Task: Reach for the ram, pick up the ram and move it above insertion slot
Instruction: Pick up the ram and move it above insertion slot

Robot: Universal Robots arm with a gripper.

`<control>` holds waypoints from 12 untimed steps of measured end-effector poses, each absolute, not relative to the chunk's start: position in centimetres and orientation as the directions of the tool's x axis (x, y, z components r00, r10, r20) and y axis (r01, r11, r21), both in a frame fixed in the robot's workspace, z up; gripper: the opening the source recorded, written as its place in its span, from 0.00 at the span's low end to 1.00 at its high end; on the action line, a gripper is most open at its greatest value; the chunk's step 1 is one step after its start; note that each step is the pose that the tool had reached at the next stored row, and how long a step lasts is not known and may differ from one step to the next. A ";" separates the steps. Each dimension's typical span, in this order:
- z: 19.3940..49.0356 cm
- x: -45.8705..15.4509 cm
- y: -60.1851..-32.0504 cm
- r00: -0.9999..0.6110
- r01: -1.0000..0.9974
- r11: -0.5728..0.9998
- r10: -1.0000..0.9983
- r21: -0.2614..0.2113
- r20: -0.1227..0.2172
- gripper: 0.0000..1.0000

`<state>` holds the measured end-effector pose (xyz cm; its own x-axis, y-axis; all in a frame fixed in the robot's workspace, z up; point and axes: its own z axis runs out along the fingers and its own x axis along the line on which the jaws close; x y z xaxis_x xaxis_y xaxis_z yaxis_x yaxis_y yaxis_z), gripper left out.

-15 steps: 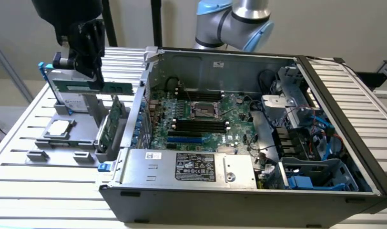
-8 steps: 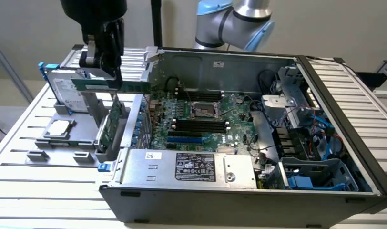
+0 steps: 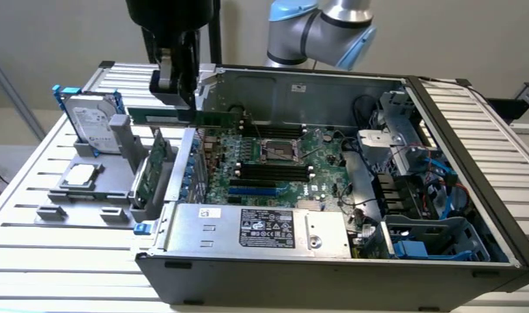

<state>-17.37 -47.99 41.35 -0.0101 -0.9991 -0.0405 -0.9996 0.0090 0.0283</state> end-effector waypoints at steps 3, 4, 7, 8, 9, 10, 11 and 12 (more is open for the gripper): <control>41.3 -16.0 -47.8 -0.010 -1.000 0.009 -0.999 0.028 -0.041 0.13; 41.3 -15.6 -47.8 -0.010 -1.000 0.009 -0.999 0.028 -0.041 0.13; 41.3 -14.2 -47.4 -0.010 -1.000 0.009 -0.999 0.028 -0.040 0.13; 41.3 -13.8 -47.2 -0.010 -1.000 0.009 -0.999 0.028 -0.041 0.13; 41.3 -13.4 -47.1 -0.010 -1.000 0.009 -0.999 0.028 -0.040 0.13; 41.3 -13.1 -46.9 -0.010 -1.000 0.009 -0.999 0.028 -0.041 0.13; 41.3 -12.7 -46.7 -0.010 -1.000 0.009 -0.999 0.028 -0.040 0.13; 41.3 -12.4 -46.4 -0.010 -1.000 0.009 -0.999 0.028 -0.041 0.13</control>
<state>-12.40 -46.44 41.26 -0.0100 -0.9991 -0.0405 -0.9996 0.0089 0.0284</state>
